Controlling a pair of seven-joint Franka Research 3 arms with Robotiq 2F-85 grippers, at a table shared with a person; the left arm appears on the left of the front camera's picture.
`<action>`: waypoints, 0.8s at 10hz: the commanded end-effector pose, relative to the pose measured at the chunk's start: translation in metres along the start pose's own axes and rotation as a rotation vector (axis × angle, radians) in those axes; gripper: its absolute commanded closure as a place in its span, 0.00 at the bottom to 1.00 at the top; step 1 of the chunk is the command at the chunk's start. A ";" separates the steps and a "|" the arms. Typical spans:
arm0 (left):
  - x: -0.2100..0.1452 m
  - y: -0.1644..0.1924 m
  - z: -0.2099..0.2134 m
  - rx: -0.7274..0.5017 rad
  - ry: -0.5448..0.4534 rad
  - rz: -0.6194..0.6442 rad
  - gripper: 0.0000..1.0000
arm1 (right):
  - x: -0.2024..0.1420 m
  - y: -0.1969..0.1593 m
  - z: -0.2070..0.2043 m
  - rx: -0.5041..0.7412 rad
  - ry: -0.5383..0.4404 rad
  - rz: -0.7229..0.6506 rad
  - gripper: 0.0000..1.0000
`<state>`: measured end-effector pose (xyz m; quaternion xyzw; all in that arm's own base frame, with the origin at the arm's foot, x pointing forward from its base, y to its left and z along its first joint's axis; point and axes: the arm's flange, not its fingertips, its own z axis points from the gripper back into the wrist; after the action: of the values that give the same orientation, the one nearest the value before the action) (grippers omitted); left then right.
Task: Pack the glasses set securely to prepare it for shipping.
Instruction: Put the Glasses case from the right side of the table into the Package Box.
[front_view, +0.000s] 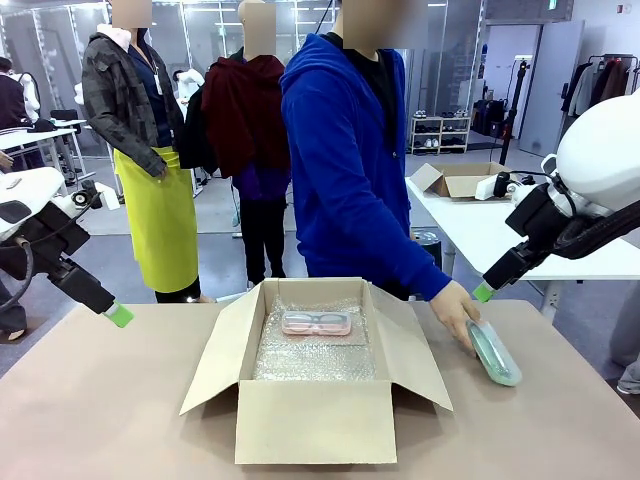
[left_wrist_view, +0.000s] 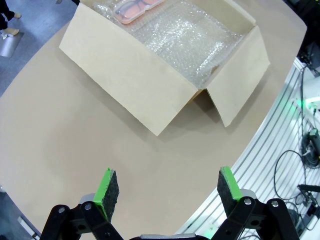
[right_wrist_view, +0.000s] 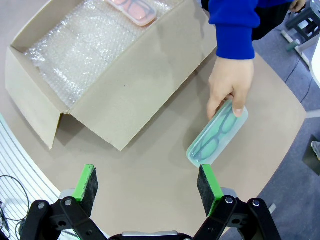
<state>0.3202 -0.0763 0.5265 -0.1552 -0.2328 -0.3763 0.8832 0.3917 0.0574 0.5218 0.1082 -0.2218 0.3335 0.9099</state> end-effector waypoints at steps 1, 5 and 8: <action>-0.001 0.001 0.000 -0.018 -0.018 -0.012 0.00 | 0.001 0.000 0.001 -0.010 -0.003 -0.002 0.00; -0.001 0.001 0.000 -0.018 -0.018 -0.012 0.00 | 0.001 0.000 0.001 -0.010 -0.003 -0.002 0.00; -0.001 0.001 0.000 -0.018 -0.018 -0.012 0.00 | 0.001 0.000 0.001 -0.010 -0.003 -0.002 0.00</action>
<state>0.3202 -0.0763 0.5265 -0.1552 -0.2328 -0.3763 0.8832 0.3917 0.0574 0.5218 0.1082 -0.2218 0.3335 0.9099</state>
